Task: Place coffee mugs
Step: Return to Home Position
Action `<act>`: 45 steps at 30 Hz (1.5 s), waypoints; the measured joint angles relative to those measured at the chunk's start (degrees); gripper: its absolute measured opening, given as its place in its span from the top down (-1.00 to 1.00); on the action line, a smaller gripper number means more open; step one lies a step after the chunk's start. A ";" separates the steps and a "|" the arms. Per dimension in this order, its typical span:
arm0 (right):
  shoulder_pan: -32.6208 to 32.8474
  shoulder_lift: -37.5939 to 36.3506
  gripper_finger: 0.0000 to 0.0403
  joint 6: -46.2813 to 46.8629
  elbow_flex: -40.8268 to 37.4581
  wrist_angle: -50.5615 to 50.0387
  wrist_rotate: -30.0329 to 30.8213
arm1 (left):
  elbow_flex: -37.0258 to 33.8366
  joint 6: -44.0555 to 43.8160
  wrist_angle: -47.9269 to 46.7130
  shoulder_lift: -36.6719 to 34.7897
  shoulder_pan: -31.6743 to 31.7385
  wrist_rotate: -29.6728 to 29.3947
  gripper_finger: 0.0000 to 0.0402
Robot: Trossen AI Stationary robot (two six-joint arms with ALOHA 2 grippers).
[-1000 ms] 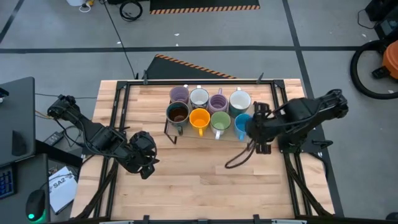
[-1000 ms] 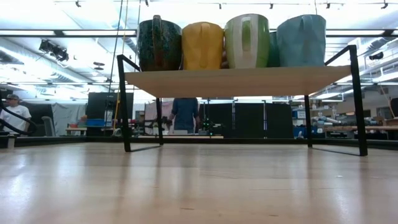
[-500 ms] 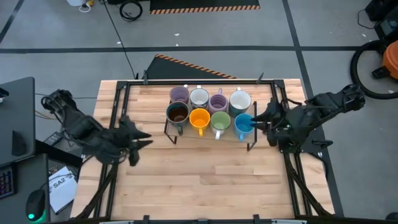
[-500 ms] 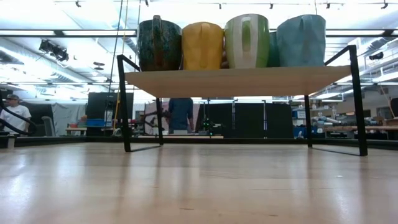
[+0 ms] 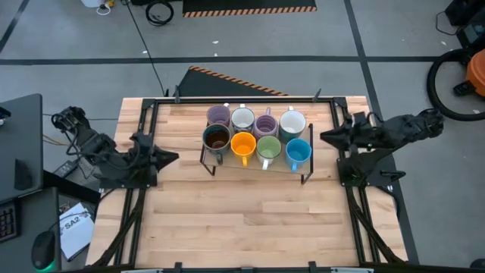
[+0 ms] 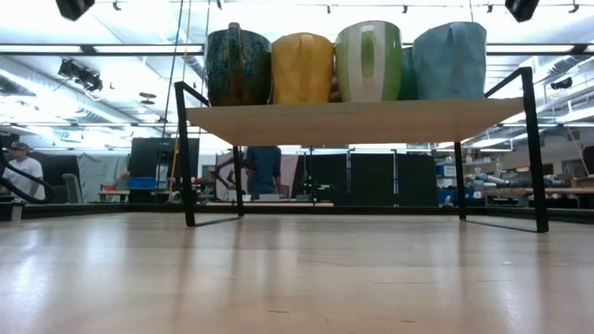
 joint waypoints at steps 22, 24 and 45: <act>-0.71 -27.26 0.96 -3.98 -28.92 25.84 4.18 | -31.82 12.68 42.06 -21.08 15.89 7.39 0.99; -1.62 -27.29 0.96 -3.38 -29.46 25.47 4.83 | -32.60 12.90 42.15 -23.17 19.00 9.68 0.99; -12.90 -27.27 0.97 -5.71 -49.12 64.44 -8.14 | -47.19 4.63 58.63 -27.50 44.82 34.49 1.00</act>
